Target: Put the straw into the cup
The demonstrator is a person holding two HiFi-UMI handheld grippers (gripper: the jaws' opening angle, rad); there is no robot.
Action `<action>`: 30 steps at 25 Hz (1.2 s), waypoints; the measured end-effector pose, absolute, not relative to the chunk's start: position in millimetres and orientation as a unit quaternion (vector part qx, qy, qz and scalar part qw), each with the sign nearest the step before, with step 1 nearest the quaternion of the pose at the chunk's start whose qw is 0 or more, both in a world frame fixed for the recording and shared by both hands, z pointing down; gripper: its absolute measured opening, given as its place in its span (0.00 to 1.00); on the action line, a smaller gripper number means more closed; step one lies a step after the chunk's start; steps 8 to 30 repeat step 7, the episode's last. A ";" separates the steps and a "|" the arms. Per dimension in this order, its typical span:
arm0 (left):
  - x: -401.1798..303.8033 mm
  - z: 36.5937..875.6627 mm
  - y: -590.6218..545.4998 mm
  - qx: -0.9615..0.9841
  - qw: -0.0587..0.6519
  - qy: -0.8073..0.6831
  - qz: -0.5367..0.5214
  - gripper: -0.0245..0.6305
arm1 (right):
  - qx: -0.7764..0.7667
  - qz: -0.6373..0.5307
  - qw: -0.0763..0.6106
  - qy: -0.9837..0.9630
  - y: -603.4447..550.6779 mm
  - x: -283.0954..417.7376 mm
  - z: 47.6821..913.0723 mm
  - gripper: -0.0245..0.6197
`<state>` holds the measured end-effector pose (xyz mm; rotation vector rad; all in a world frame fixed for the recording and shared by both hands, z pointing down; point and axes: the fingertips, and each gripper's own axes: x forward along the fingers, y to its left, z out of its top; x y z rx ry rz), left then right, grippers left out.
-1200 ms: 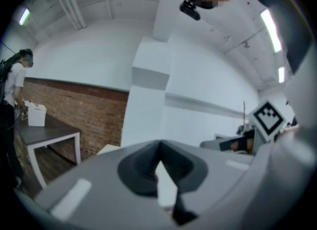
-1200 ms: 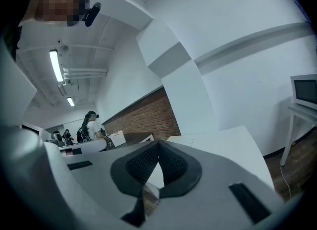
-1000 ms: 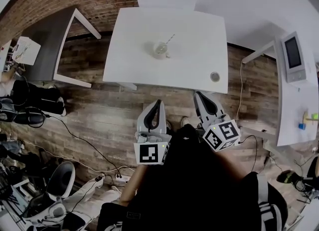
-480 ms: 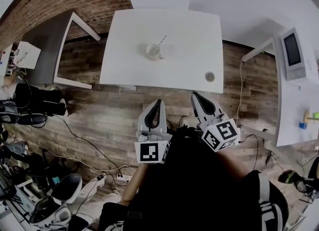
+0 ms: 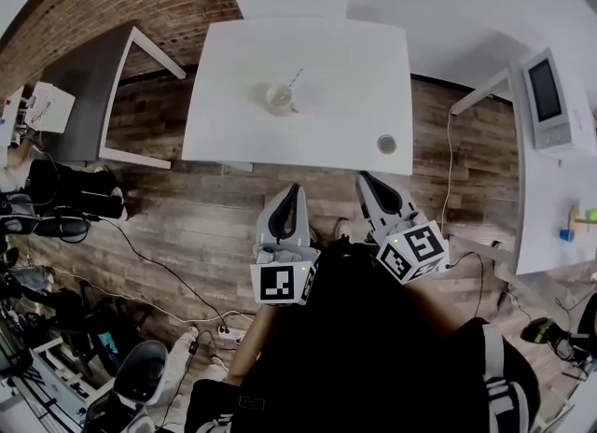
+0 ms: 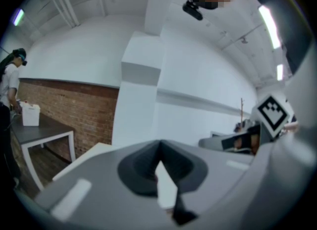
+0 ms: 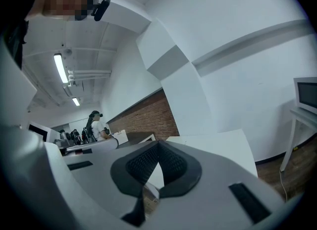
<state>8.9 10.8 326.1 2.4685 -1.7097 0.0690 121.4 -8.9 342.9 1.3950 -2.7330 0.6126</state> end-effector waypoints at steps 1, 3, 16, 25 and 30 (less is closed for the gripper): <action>10.5 326.1 11.1 0.820 0.069 -0.567 0.023 0.04 | 0.446 0.196 0.006 -0.873 -8.5 122.5 342.6 0.05; 13.1 325.6 12.4 0.821 0.069 -0.566 0.024 0.04 | 0.447 0.197 0.005 -0.872 -7.1 124.5 341.9 0.05; 17.5 325.5 14.7 0.822 0.070 -0.565 0.025 0.04 | 0.447 0.198 0.005 -0.872 -5.5 128.6 341.8 0.05; 17.5 325.5 14.7 0.822 0.070 -0.565 0.025 0.04 | 0.447 0.198 0.005 -0.872 -5.5 128.6 341.8 0.05; 17.5 325.5 14.7 0.822 0.070 -0.565 0.025 0.04 | 0.447 0.198 0.005 -0.872 -5.5 128.6 341.8 0.05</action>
